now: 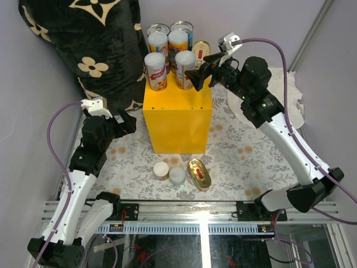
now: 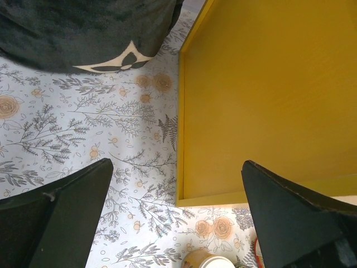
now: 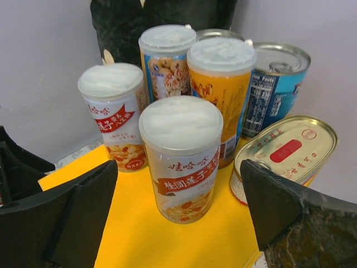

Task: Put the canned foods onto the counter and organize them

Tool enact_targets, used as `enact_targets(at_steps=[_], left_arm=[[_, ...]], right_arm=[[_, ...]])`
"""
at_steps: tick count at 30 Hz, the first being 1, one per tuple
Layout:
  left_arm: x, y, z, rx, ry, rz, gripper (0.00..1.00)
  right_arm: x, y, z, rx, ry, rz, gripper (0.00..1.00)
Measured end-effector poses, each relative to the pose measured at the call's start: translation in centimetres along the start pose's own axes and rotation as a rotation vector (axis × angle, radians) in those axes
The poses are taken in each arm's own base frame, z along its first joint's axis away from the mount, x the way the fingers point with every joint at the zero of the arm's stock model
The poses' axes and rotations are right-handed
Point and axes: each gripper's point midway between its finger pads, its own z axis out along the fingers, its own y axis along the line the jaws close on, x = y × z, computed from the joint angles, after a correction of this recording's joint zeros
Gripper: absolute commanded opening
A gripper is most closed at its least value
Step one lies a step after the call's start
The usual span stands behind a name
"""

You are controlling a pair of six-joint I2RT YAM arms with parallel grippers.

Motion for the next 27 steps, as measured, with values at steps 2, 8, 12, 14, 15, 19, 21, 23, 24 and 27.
enact_targets(at_steps=[2,8,12,14,15,19,21,23,24,27], left_arm=[[0.1,-0.1,0.0,0.004,0.003,-0.001,1.00],[0.2,-0.1,0.1,0.008,0.008,-0.001,1.00],[0.1,-0.2,0.0,0.009,0.006,0.000,1.00],[0.1,-0.3,-0.1,0.017,0.005,-0.003,1.00],[0.0,-0.5,-0.2,0.023,0.002,-0.010,1.00],[-2.1,-2.3,-1.1,0.083,-0.032,-0.066,1.00],[-4.2,-3.9,-1.8,0.136,-0.060,-0.098,1.00],[-7.4,-5.8,-2.7,0.188,-0.108,-0.131,1.00],[-9.1,-6.7,-3.2,0.211,-0.137,-0.150,1.00],[-12.6,-8.5,-4.6,0.264,-0.207,-0.203,1.00]], right_arm=[[-0.7,0.0,-0.5,-0.003,-0.022,-0.007,0.93],[-0.6,0.4,0.6,-0.057,-0.029,-0.020,0.71],[0.6,0.4,2.1,-0.093,-0.003,-0.014,0.62],[1.1,0.5,2.5,-0.107,0.008,-0.009,0.59],[1.2,0.6,2.7,-0.113,0.010,-0.008,0.58],[1.3,1.0,2.7,-0.134,0.013,0.004,0.56],[1.3,1.1,2.7,-0.139,0.014,0.014,0.56],[1.2,1.2,2.7,-0.142,0.013,0.022,0.56],[1.2,1.2,2.7,-0.142,0.012,0.026,0.56],[1.2,1.2,2.7,-0.142,0.005,0.036,0.66]])
